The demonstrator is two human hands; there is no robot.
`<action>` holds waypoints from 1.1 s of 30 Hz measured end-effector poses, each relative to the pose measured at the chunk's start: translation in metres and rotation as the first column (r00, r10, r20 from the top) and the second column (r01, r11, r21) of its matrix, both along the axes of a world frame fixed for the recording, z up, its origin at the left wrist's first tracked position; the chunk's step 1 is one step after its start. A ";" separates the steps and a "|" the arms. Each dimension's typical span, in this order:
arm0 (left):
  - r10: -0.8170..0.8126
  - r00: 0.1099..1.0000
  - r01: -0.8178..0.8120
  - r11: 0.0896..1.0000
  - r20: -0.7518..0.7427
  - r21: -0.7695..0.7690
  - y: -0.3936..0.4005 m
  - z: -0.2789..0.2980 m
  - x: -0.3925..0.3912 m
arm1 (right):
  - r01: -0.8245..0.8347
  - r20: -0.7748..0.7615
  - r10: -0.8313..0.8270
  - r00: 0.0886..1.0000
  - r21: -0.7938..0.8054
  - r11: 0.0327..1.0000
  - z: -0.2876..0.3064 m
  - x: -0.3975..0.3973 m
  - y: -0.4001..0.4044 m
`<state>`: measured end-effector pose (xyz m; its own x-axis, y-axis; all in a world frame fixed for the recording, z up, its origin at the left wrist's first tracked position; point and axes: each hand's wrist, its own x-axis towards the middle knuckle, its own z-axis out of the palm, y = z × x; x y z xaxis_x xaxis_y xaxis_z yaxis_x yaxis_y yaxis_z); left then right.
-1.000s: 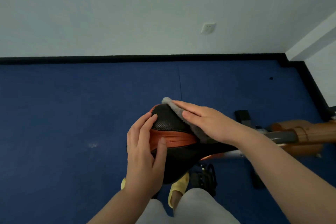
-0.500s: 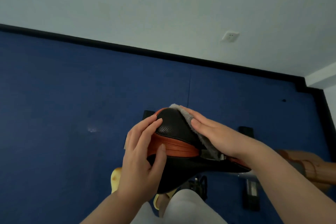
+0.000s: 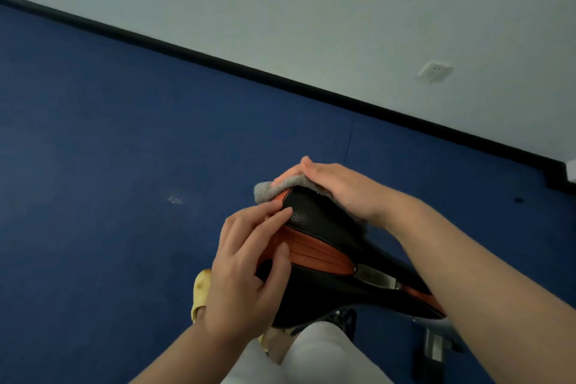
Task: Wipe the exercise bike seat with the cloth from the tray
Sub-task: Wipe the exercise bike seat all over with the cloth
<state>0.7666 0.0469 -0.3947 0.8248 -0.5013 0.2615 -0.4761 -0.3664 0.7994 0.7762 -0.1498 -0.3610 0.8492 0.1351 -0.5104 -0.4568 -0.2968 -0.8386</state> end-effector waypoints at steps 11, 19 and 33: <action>0.023 0.996 -0.021 0.999 0.080 -0.026 0.003 -0.004 -0.009 | -0.088 0.095 0.096 0.991 -0.088 0.992 -0.006 0.013 0.006; 0.008 0.997 -0.006 1.000 0.080 -0.025 0.004 -0.003 -0.009 | 0.025 0.092 -0.019 0.996 -0.075 0.997 -0.002 -0.008 -0.009; 0.057 0.995 -0.054 0.998 0.084 -0.046 0.000 -0.004 -0.011 | -0.026 0.164 0.070 0.984 -0.254 0.967 -0.004 0.005 0.009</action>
